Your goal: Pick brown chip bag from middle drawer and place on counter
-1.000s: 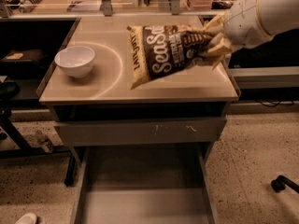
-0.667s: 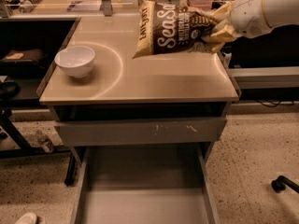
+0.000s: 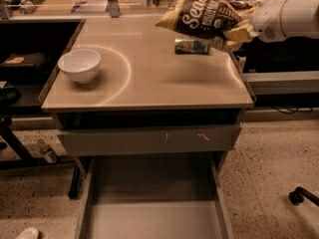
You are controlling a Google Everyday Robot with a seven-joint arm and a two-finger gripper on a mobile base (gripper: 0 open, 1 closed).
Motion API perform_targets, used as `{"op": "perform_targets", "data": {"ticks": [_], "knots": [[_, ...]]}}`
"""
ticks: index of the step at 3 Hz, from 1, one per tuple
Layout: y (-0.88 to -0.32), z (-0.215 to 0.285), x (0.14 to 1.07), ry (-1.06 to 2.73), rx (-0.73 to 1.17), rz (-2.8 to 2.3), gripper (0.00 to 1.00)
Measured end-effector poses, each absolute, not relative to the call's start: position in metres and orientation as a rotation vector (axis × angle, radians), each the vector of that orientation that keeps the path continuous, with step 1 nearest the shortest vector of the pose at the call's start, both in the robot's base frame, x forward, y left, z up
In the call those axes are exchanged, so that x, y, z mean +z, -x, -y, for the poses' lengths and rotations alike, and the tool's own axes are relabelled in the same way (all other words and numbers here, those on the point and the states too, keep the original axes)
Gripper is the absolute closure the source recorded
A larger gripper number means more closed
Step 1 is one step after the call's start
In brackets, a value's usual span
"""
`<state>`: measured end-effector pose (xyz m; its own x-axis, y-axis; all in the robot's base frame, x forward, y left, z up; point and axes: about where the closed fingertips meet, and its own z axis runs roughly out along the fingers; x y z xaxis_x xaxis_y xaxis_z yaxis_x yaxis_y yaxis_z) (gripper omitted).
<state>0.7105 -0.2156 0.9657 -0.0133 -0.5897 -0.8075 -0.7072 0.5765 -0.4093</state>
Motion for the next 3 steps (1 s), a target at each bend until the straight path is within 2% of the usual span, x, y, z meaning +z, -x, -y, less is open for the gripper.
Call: {"op": "perform_targets", "data": {"ticks": [1, 3], "knots": [[-0.721, 0.217, 0.949, 1.010, 0.184, -1.795, 1.00], [-0.719, 0.157, 0.933, 1.288, 0.311, -1.812, 1.00]]}}
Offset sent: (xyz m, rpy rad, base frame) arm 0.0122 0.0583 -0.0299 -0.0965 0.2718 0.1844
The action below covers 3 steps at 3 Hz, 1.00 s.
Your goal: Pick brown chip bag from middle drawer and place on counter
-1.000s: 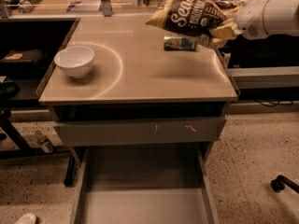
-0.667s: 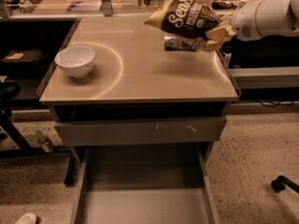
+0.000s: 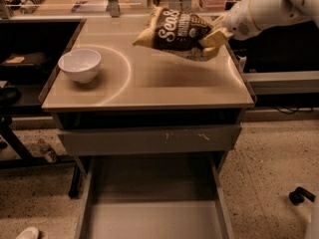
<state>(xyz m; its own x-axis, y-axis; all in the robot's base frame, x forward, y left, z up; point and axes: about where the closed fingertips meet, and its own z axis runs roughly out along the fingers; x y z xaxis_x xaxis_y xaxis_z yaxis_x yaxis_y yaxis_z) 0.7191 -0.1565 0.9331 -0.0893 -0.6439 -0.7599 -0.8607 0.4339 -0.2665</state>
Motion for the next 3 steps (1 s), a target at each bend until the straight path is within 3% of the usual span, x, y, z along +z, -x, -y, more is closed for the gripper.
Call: {"op": "perform_targets", "data": {"ticks": [1, 3], "knots": [[-0.688, 0.142, 0.926, 1.412, 0.375, -1.792, 1.00], [-0.670, 0.196, 0.881, 1.374, 0.244, -2.008, 1.00]]}}
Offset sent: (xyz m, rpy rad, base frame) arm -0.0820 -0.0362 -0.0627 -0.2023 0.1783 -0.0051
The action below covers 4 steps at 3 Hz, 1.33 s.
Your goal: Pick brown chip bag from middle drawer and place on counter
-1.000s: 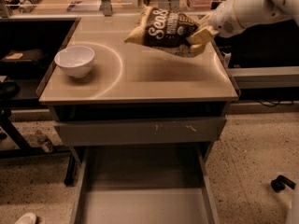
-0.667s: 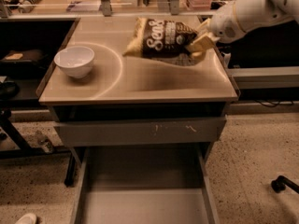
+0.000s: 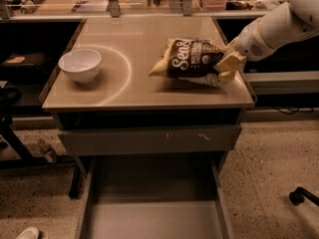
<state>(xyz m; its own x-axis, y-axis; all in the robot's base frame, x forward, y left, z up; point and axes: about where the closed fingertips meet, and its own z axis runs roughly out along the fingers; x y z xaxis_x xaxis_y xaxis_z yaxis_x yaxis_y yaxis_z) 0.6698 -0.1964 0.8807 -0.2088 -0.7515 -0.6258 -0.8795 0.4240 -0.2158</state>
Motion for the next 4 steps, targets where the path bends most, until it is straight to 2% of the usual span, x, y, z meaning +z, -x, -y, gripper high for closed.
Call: {"op": "perform_targets", "data": {"ticks": [1, 4], "knots": [[-0.6701, 0.1978, 0.8793, 1.373, 0.240, -2.013, 0.81], [-0.6702, 0.1978, 0.8792, 1.373, 0.240, -2.013, 0.11]]}}
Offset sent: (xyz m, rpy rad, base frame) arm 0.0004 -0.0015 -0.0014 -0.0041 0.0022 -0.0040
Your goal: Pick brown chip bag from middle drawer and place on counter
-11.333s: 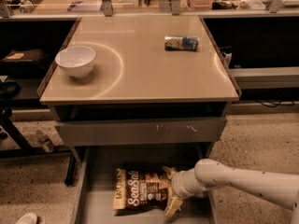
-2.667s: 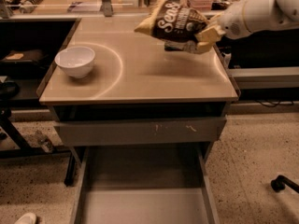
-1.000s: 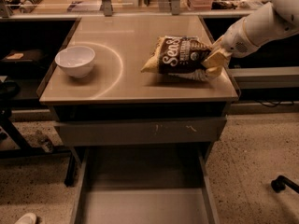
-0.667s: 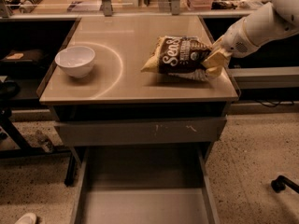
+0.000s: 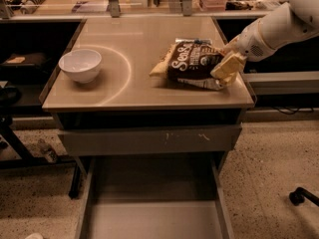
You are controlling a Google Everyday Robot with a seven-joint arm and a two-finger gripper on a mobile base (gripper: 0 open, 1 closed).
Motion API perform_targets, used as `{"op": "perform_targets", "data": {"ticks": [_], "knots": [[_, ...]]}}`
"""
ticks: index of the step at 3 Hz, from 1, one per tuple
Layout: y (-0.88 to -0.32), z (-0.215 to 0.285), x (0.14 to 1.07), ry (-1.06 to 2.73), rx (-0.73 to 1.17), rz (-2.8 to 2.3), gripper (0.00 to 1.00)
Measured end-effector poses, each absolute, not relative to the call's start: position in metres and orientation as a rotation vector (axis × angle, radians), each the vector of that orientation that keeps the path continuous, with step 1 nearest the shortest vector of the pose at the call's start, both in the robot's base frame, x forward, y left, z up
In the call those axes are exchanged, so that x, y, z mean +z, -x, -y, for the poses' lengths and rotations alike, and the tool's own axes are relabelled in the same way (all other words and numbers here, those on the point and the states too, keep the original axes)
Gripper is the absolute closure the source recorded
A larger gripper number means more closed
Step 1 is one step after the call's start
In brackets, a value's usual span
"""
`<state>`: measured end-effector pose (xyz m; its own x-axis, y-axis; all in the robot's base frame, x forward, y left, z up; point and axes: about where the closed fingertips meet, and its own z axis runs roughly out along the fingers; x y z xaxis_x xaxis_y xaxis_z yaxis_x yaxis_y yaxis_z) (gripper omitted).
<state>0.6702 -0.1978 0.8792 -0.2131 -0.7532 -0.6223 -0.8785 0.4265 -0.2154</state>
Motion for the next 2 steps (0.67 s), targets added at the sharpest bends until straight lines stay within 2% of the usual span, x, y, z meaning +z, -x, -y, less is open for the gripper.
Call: {"op": "perform_targets", "data": {"ticks": [1, 2], "knots": [[-0.6702, 0.1977, 0.8791, 1.373, 0.240, -2.013, 0.00], [-0.6702, 0.1977, 0.8791, 1.373, 0.240, -2.013, 0.00]]}}
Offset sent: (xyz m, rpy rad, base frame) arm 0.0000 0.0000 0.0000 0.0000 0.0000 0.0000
